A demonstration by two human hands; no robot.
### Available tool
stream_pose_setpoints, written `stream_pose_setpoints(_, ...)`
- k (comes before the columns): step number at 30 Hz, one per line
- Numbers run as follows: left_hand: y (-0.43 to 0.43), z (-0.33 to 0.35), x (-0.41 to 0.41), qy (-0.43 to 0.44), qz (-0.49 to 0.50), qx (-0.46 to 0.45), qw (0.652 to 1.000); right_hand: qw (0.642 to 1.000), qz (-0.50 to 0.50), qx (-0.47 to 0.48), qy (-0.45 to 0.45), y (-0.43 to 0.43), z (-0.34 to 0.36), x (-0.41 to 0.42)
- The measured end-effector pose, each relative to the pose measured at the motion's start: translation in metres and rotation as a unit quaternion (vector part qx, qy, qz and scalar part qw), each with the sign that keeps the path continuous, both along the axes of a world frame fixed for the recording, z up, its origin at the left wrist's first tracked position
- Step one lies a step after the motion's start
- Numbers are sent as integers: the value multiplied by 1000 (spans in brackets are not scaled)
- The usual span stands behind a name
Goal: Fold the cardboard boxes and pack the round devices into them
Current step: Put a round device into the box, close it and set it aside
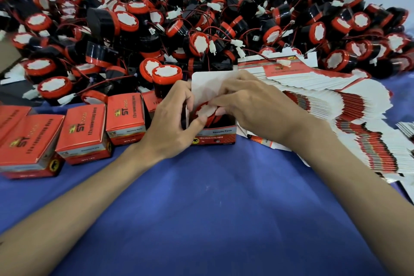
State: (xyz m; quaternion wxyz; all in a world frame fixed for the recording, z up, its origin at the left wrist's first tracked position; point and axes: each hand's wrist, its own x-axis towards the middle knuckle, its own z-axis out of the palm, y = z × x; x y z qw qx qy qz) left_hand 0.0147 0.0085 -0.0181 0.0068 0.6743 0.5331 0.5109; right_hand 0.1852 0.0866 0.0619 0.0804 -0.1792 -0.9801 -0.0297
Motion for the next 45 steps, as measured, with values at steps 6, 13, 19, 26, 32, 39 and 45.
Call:
stream_pose_setpoints(6,2,-2,2,11,-37,-39,998,993,-78,-84,9,-1,-1,-3)
stream_pose_setpoints(13,0,2,4,-9,-48,-96,994,987,-155,-16,35,-10,-1,-4)
stream_pose_setpoints(19,0,0,16,-58,-2,-138,989,997,-77,28,12,-18,-1,-5)
stream_pose_setpoints(26,3,-2,22,-99,26,-106,989,990,33,-23,135,7,2,4)
stream_pose_setpoints(32,3,-3,22,-103,1,-114,988,970,58,-7,238,10,-13,0)
stream_pose_setpoints(39,1,-3,21,-84,-2,-129,988,967,-20,89,239,8,-39,3)
stream_pose_setpoints(45,2,-6,22,-83,25,-137,987,967,-79,124,207,-2,-52,8)
